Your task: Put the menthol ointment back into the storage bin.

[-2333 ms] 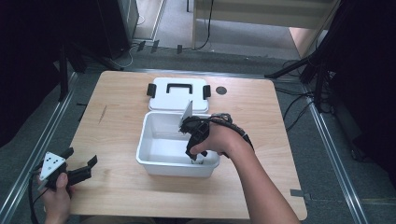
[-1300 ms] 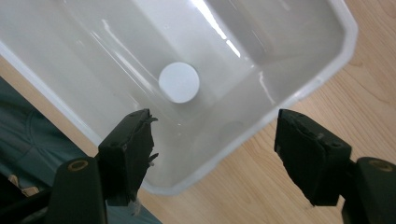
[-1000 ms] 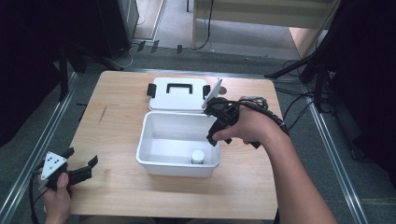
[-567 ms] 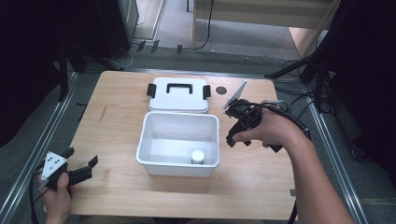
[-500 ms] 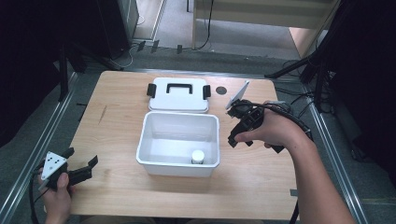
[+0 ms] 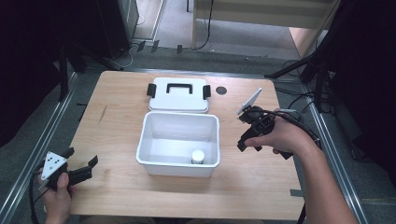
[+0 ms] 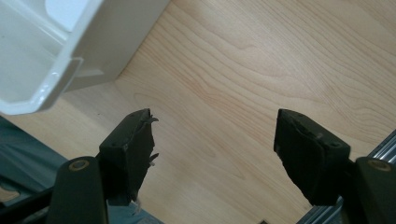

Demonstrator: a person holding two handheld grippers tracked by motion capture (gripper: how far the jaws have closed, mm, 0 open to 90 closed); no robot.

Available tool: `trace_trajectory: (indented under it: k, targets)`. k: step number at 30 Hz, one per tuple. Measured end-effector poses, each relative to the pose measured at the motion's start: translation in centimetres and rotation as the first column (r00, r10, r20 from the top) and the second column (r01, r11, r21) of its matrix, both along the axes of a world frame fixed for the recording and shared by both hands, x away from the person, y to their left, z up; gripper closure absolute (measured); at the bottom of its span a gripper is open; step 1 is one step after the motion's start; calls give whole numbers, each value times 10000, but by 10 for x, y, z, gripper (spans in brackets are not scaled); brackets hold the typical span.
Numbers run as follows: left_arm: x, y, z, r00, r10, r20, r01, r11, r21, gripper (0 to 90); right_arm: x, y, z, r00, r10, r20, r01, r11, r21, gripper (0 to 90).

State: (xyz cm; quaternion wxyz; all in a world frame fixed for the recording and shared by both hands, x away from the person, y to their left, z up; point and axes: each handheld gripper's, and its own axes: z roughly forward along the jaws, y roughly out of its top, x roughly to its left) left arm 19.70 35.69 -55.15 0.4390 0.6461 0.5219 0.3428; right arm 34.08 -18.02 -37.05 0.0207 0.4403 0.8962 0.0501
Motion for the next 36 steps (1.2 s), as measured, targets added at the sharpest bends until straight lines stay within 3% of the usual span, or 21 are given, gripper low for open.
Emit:
trace_trajectory:
  k: [10, 15, 21, 29, 30, 31, 32, 33, 34, 36]
  targets:
    - [0, 0, 0, 10000, -26, -51, 26, 10000, 45, 82, -2, -24, -21, 9973, -559, 466, 537, 9974, 481, 302]
    - [0, -1, 0, 10000, -20, -51, 20, 10000, 60, 83, -4, -37, -30, 9894, -1129, 916, 1051, 9907, 864, 304]
    - [0, -1, 0, 10000, -38, -32, 38, 9999, 99, 83, -10, -49, -42, 9776, -1485, 1490, 1285, 9823, 1360, 304]
    - [0, -1, 0, 10000, -44, -39, 45, 9999, 105, 82, -21, -60, -62, 9469, -2254, 2293, 1790, 9620, 2061, 302]
    - [0, -1, 0, 10000, -41, -44, 42, 9999, 103, 83, -23, -62, -64, 9414, -2379, 2393, 1860, 9576, 2200, 303]
    - [0, -1, 0, 10000, -41, -44, 42, 9999, 115, 82, -26, -65, -69, 9295, -2561, 2654, 1938, 9514, 2394, 303]
    - [0, -1, 0, 10000, -32, -20, 32, 9999, 126, 82, -26, -65, -69, 9295, -2561, 2654, 1938, 9514, 2394, 303]
    - [0, -1, 0, 10000, -22, -35, 22, 9999, 148, 82, -29, -68, -73, 9169, -2754, 2890, 1970, 9417, 2726, 304]
    - [0, -1, 0, 10000, -33, -28, 33, 9999, 157, 82, -29, -68, -73, 9169, -2754, 2890, 1970, 9417, 2726, 304]
    - [0, -1, 0, 10000, -30, -22, 30, 9999, 163, 83, -32, -72, -77, 9042, -2939, 3100, 1977, 9312, 3061, 305]
